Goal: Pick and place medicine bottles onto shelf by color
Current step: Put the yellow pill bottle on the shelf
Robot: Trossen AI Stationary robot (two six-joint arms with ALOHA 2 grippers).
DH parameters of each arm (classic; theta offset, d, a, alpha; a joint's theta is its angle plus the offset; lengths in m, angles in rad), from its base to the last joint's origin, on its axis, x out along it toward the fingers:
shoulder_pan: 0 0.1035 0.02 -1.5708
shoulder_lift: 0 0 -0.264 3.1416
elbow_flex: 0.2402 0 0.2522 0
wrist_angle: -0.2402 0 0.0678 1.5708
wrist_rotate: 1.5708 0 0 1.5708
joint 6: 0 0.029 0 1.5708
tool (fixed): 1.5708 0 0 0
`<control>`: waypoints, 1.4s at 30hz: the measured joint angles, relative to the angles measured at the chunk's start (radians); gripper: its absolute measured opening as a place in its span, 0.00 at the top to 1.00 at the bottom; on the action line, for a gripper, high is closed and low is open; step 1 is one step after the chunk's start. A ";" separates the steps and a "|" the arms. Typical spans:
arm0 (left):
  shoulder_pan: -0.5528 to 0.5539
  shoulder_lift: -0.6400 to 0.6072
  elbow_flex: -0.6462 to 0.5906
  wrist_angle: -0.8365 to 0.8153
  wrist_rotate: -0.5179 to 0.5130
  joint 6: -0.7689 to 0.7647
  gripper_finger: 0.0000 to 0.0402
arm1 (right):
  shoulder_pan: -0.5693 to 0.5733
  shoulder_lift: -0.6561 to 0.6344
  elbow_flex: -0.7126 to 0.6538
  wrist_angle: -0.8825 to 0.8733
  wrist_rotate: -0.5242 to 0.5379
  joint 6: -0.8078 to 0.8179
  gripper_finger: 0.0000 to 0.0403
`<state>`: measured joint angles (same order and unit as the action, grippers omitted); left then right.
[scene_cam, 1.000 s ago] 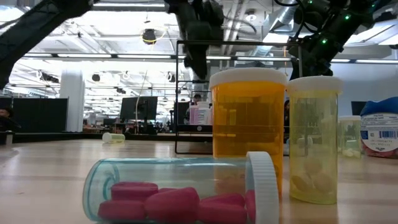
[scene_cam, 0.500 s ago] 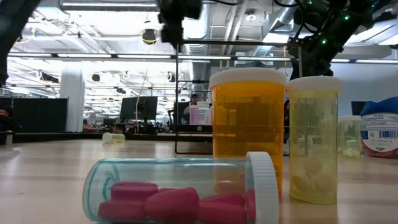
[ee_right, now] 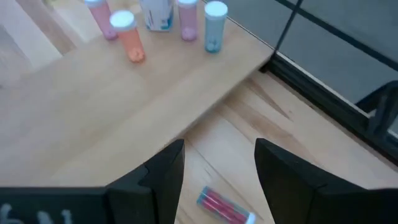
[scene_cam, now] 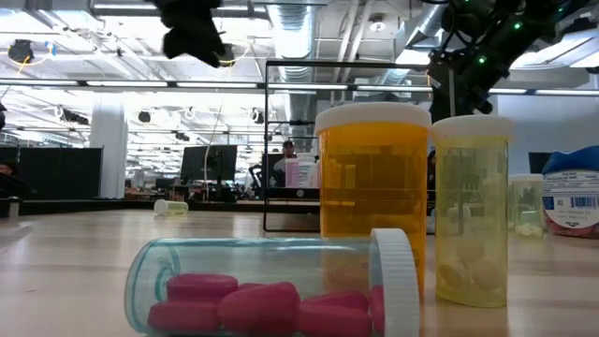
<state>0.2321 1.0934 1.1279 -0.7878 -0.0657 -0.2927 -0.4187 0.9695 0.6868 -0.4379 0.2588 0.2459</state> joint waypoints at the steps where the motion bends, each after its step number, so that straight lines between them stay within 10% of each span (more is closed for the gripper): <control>1: -0.015 -0.045 -0.050 0.045 -0.028 -0.012 0.63 | 0.000 0.000 0.000 0.011 -0.001 0.014 0.46; 11: -0.085 -0.378 -0.388 0.467 -0.129 0.056 0.63 | 0.029 0.000 0.000 0.093 -0.021 0.409 0.46; 17: -0.085 -0.430 -0.439 0.499 -0.125 0.070 0.63 | 0.035 0.000 0.033 0.136 -0.221 0.626 0.46; 28: -0.084 -0.422 -0.445 0.498 -0.135 0.072 0.63 | 0.291 0.035 0.188 -0.042 -0.234 0.535 0.46; 35: -0.084 -0.422 -0.444 0.519 -0.185 0.089 0.63 | 0.361 0.106 0.192 0.192 -0.236 0.569 0.46; 42: -0.084 -0.421 -0.444 0.517 -0.184 0.089 0.63 | 0.324 0.154 0.288 0.061 -0.433 0.451 0.46</control>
<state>0.1482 0.6720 0.6838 -0.2703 -0.2501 -0.2039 -0.0944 1.1235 0.9747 -0.3765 -0.1743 0.6967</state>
